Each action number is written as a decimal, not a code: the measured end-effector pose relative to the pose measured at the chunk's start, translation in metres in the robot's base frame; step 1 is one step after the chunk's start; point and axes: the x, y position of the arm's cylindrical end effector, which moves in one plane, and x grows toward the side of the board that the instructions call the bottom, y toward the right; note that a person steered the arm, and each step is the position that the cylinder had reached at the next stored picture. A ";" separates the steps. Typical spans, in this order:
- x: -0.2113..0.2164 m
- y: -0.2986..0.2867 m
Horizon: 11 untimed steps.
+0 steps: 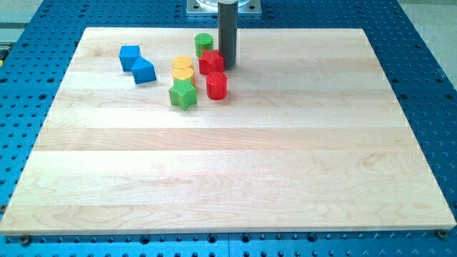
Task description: Make a group of red blocks and yellow blocks
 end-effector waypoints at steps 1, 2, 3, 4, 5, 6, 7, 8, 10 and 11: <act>0.010 0.028; 0.049 0.049; 0.097 0.039; 0.084 -0.023; 0.087 -0.048; 0.141 -0.022; 0.172 -0.055; 0.187 -0.051; 0.187 -0.051; 0.186 -0.054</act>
